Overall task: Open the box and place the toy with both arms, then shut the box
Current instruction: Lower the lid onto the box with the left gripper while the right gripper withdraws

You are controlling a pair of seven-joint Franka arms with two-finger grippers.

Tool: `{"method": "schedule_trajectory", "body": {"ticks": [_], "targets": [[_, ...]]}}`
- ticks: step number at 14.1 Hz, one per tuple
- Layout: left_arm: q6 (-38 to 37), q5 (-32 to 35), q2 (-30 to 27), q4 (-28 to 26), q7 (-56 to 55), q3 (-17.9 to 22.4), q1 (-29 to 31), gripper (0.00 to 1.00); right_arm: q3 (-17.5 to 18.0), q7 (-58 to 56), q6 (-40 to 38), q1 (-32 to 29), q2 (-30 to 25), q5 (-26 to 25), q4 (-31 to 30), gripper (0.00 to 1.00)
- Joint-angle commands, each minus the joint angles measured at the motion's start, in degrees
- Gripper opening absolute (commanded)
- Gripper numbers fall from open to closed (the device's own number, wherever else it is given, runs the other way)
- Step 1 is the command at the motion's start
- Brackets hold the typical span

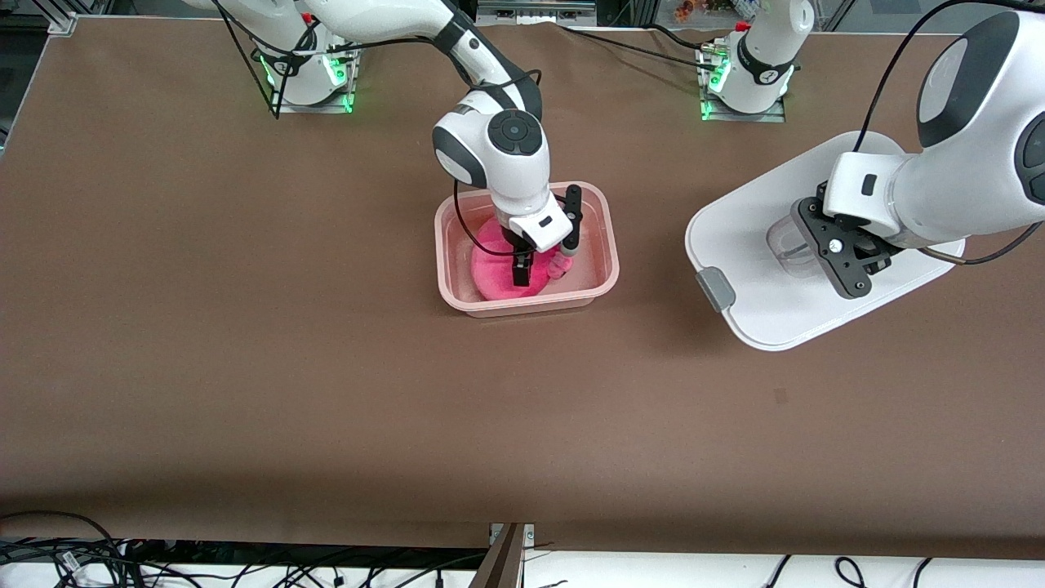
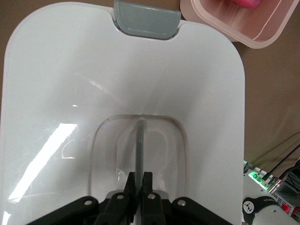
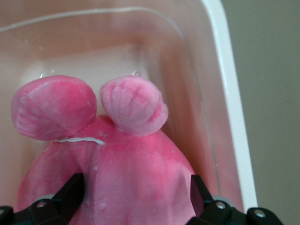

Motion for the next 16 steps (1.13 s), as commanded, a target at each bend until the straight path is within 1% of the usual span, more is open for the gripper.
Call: {"method": "schedule_trajectory", "body": {"ticks": [1,3,4,5,6,7,9,10,12,13,14,16], "targets": [[-0.6,1.3,0.5,1.8,0.2,-0.2,-0.5,0.00,-0.2,1.2,0.4,0.3,0.6,0.8,1.6,1.00],[-0.6,1.3,0.5,1.8,0.1,-0.2,-0.6,0.00,-0.2,1.0,0.0,-0.2,0.1,1.2,1.6,1.00],[-0.6,1.3,0.5,1.8,0.8,-0.4,-0.6,0.00,-0.2,1.0,-0.3,-0.3,-0.9,3.2,1.6,1.00],[-0.7,1.2,0.3,1.8,1.0,-0.3,-0.9,0.00,-0.5,0.9,-1.6,-0.3,-2.7,7.7,1.6,1.00],[-0.7,1.2,0.2,1.8,1.0,-0.3,-1.6,0.00,-0.9,0.8,-3.2,-0.3,-4.2,10.9,1.6,1.00],[-0.7,1.2,0.3,1.8,0.9,-0.4,-2.8,0.00,-1.6,0.7,-4.2,-0.8,-6.1,12.4,1.6,1.00],[-0.7,1.1,0.2,1.8,0.9,-0.1,-4.7,0.00,-3.0,0.7,-6.7,-1.7,-9.6,12.6,1.6,1.00],[-0.7,-0.4,0.2,1.8,0.9,-0.1,-5.0,0.00,-4.2,0.7,-9.0,-2.4,-11.8,12.7,1.6,1.00],[-0.7,-6.7,0.6,1.0,1.1,-0.1,-5.1,0.00,-6.9,0.4,-14.0,-3.9,-14.5,13.6,1.6,1.00],[-0.6,-9.3,1.0,0.7,1.0,-0.1,-6.2,0.00,-8.1,0.3,-16.0,-5.3,-15.9,16.3,1.6,1.00],[0.3,-10.2,2.0,0.7,0.4,-0.1,-8.2,0.00,-9.5,0.3,-17.6,-6.8,-17.2,19.4,1.6,1.00],[5.6,-10.5,3.2,0.4,-0.5,0.0,-12.9,0.00,-13.8,0.3,-21.5,-8.9,-18.2,24.5,1.6,1.00]]}}
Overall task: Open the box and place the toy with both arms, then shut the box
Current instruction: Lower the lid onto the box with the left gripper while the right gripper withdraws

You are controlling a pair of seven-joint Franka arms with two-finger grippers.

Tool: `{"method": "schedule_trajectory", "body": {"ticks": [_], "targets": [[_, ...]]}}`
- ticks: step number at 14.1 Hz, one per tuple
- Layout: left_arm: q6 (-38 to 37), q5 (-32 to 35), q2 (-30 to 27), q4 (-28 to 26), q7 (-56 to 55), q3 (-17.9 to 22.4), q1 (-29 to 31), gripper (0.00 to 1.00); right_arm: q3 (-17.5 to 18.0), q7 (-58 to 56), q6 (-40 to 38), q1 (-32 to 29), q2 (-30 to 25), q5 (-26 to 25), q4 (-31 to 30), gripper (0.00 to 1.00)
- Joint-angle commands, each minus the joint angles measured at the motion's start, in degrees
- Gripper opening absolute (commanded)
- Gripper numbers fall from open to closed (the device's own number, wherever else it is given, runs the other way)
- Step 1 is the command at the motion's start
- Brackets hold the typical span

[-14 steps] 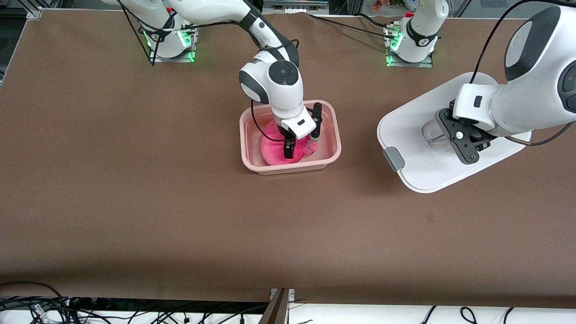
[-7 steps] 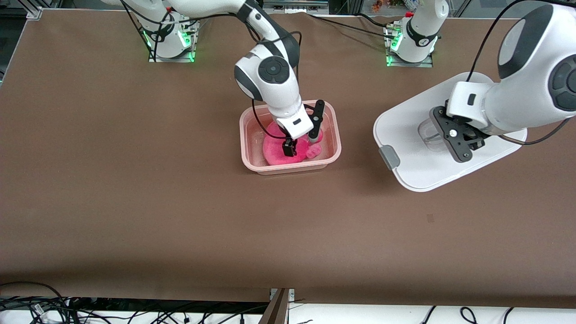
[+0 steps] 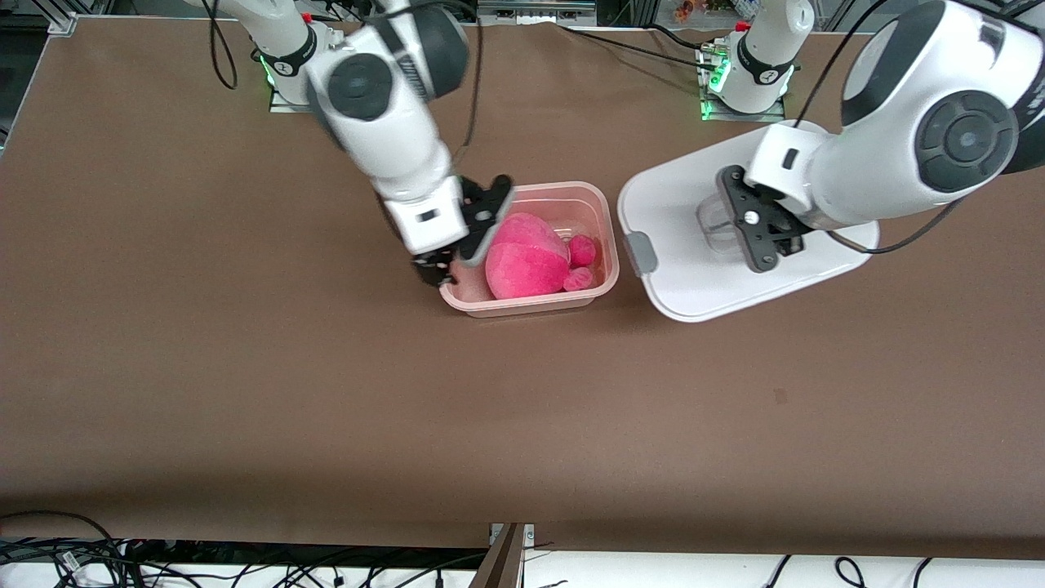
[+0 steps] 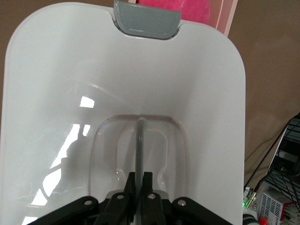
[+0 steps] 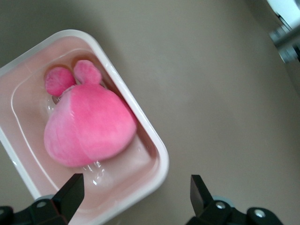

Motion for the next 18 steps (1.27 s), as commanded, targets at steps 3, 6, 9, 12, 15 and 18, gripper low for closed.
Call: {"method": "schedule_trajectory", "body": {"ticks": [3,6,9,12,15,18], "targets": [[10.7,-3.6,7.0,0.7,-2.3,0.5,-10.0,0.00,-10.1,-2.3,-11.4,-3.3,-5.3,8.6,-1.1,1.00],[19.4,-3.6,11.0,0.6,-5.9,0.5,-15.6,0.00,-17.9,-2.3,-16.5,-3.3,-8.3,8.1,-1.3,1.00],[28.4,-3.2,16.2,0.6,-11.4,0.7,-22.0,0.00,-24.0,0.7,-20.9,-3.3,-10.9,7.6,-1.5,1.00],[29.9,1.5,16.7,-0.2,-15.5,1.2,-25.8,0.00,-24.9,10.1,-23.8,-2.9,-12.6,1.5,-1.5,1.00],[30.7,2.6,18.4,-1.2,-15.8,1.1,-26.0,0.00,-23.7,17.8,-24.4,-2.1,-15.0,-4.2,-1.9,1.00],[30.8,6.4,18.5,-1.8,-15.8,1.0,-26.9,0.00,-8.5,22.6,-23.6,-14.0,-19.4,-9.9,-5.6,1.00]]}}
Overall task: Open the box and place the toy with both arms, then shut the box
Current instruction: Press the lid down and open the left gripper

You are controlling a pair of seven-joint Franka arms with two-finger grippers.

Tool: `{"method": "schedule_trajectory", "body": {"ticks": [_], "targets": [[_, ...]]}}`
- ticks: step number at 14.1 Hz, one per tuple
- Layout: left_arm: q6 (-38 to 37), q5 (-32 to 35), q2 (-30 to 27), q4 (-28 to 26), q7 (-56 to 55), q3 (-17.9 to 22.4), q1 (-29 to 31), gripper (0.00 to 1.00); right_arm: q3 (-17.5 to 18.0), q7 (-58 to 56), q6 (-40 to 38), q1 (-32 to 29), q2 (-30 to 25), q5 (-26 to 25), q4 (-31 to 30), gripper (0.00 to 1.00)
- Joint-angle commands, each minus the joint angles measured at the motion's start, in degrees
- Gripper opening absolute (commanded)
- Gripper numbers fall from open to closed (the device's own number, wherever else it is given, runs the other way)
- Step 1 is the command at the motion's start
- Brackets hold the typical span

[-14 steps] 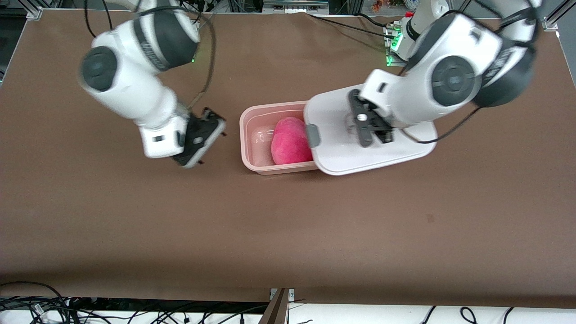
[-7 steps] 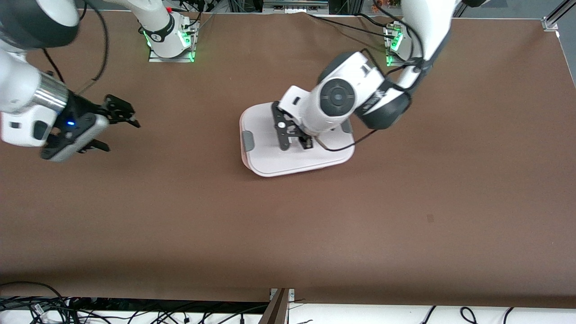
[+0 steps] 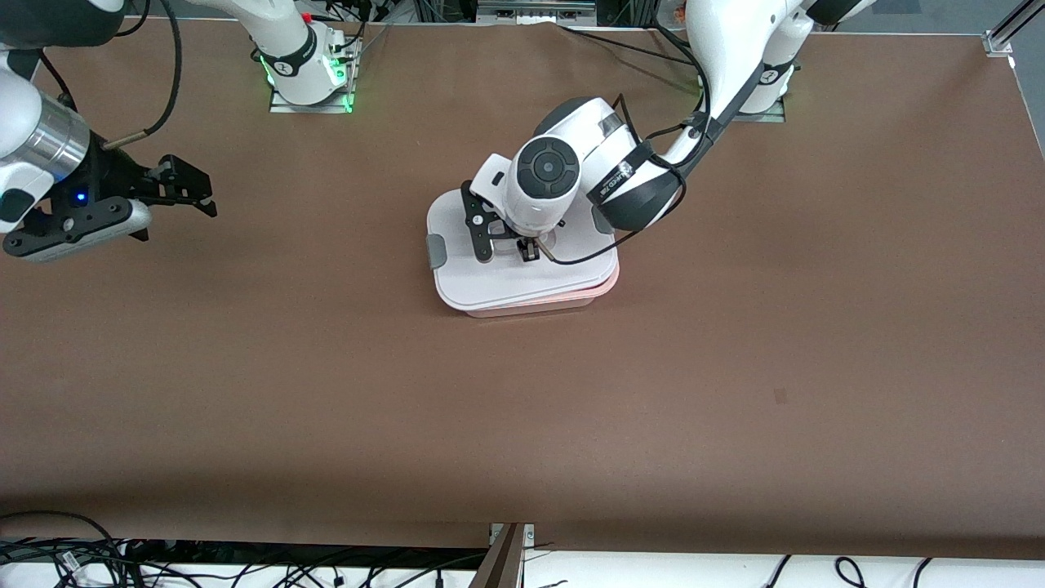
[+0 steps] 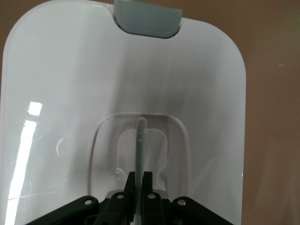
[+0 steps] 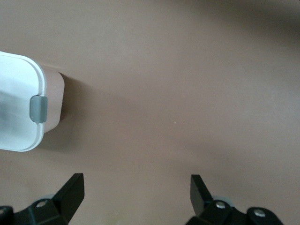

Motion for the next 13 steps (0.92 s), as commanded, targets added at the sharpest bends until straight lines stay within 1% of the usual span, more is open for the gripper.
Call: {"method": "schedule_trajectory", "body": {"ticks": [1,2,4,5,6,7,10,11,13], "targets": [[0.6,3.9,0.0,-0.6,-0.3,0.1,-0.8,0.00,17.2,4.4,0.5,-14.3,-6.2,-4.7,-5.3,1.00],[1.0,4.0,0.2,-0.5,-0.4,0.1,-0.9,0.00,20.6,4.4,0.8,-17.9,-7.0,-4.8,-6.2,1.00],[1.7,4.0,0.3,-0.6,-0.4,0.2,-1.2,0.00,23.9,4.6,0.9,-21.8,-7.9,-4.7,-7.2,1.00],[1.8,4.1,0.3,-0.6,-0.4,0.2,-1.1,0.00,25.6,4.7,1.4,-24.3,-8.9,-4.7,-8.9,1.00],[1.8,4.3,0.3,-0.5,-0.4,0.2,-1.1,0.00,26.5,4.7,2.5,-25.5,-10.2,-4.3,-10.8,1.00],[1.8,4.3,0.2,-0.5,-0.4,0.3,-1.0,0.00,26.5,4.7,3.1,-25.6,-11.0,-4.2,-11.9,1.00],[1.7,4.5,0.4,-1.0,-0.3,0.4,-1.1,0.00,26.3,4.9,3.1,-25.7,-10.5,-4.2,-11.3,1.00],[1.7,5.9,0.3,-1.8,-0.3,0.3,-1.1,0.00,26.0,4.9,3.1,-26.0,-10.3,-4.1,-11.2,1.00],[1.3,6.6,0.3,-2.2,-0.4,0.3,-1.1,0.00,24.6,4.8,2.9,-26.1,-9.8,-4.2,-11.1,1.00]]}}
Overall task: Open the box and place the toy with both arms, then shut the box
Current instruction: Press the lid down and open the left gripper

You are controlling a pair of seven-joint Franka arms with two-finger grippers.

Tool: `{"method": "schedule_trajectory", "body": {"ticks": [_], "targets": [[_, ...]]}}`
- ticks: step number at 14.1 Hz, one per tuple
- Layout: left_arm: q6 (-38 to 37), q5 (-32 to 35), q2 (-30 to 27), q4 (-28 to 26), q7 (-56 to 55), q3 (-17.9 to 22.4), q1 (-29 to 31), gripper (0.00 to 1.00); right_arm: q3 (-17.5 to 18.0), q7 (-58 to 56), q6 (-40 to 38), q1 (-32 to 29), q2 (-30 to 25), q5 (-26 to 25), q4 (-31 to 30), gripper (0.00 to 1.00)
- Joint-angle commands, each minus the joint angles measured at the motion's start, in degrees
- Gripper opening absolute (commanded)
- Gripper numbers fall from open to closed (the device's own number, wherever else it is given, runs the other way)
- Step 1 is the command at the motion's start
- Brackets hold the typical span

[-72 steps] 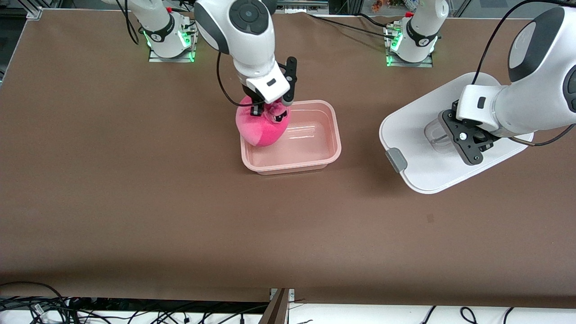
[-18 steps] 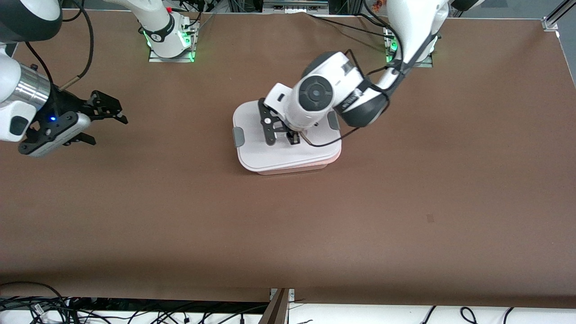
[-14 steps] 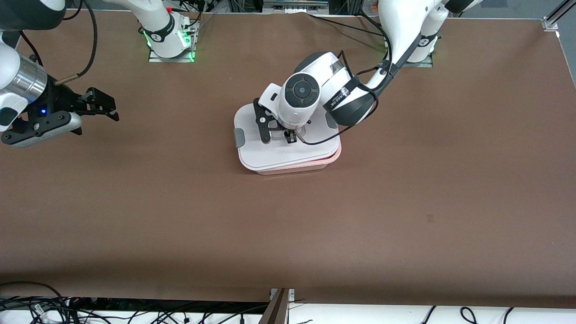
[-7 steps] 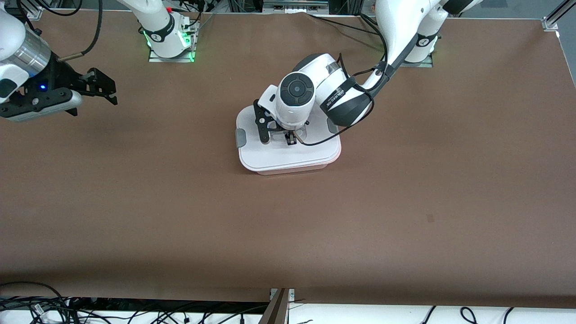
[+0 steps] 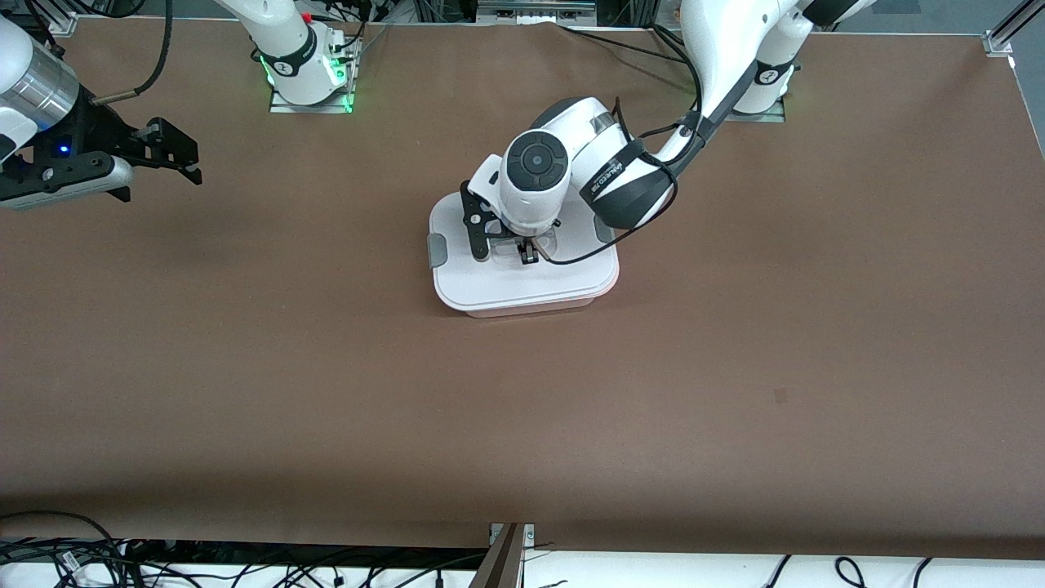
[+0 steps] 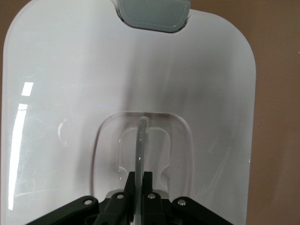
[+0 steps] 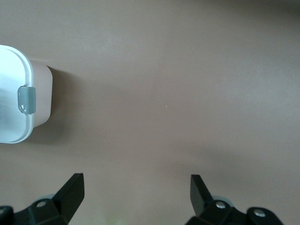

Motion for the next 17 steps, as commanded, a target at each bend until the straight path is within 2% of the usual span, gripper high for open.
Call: {"method": "schedule_trajectory", "body": {"ticks": [1,4,7,17], "targets": [[0.3,2.8,0.2,-1.8,-0.4,0.5,-0.4,0.00,-0.3,0.7,0.5,-1.3,-0.6,-0.3,-1.2,1.00],[-0.1,3.2,0.1,-2.0,0.1,0.6,0.0,0.00,-2.9,0.4,0.3,-1.3,0.2,0.1,-1.1,1.00],[-0.5,3.2,-0.1,-1.9,0.2,0.5,0.4,0.00,-4.1,-0.1,0.3,-1.4,1.2,0.0,0.5,1.00],[-0.6,3.2,-0.2,-1.9,-0.3,0.6,0.7,0.00,-4.3,-0.5,0.1,-1.3,1.6,-0.8,1.9,1.00]]}}
